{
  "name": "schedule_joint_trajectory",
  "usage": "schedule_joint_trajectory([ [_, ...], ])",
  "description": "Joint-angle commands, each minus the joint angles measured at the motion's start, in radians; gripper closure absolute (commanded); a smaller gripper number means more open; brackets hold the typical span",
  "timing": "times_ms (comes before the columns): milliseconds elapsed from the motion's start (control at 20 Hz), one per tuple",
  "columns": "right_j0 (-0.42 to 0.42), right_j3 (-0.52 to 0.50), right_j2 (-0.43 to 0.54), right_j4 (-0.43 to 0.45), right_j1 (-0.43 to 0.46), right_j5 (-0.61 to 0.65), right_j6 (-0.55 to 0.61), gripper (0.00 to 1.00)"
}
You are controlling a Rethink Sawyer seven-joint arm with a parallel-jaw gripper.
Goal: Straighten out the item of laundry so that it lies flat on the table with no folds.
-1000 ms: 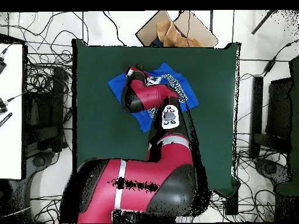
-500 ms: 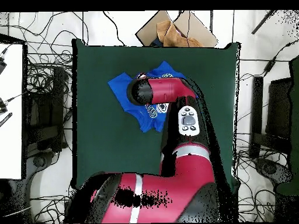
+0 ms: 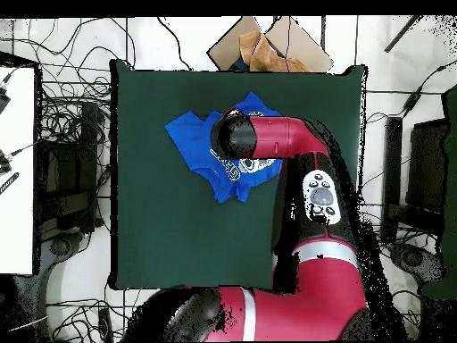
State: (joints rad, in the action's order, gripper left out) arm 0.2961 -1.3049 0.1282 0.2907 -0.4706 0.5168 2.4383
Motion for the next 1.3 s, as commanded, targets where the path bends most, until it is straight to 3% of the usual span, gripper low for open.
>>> schedule_joint_trajectory([
  [50, 0.002, -0.149, 0.101, 0.039, 0.022, -0.056, -0.080, 1.00],
  [250, -0.055, -0.070, 0.007, 0.108, 0.103, -0.065, -0.049, 1.00],
  [800, -0.116, 0.044, -0.107, 0.222, 0.228, -0.030, -0.016, 1.00],
  [1100, -0.168, 0.043, -0.171, 0.229, 0.235, -0.014, 0.036, 1.00],
  [1300, -0.133, 0.002, -0.130, 0.193, 0.190, -0.037, 0.006, 1.00],
])
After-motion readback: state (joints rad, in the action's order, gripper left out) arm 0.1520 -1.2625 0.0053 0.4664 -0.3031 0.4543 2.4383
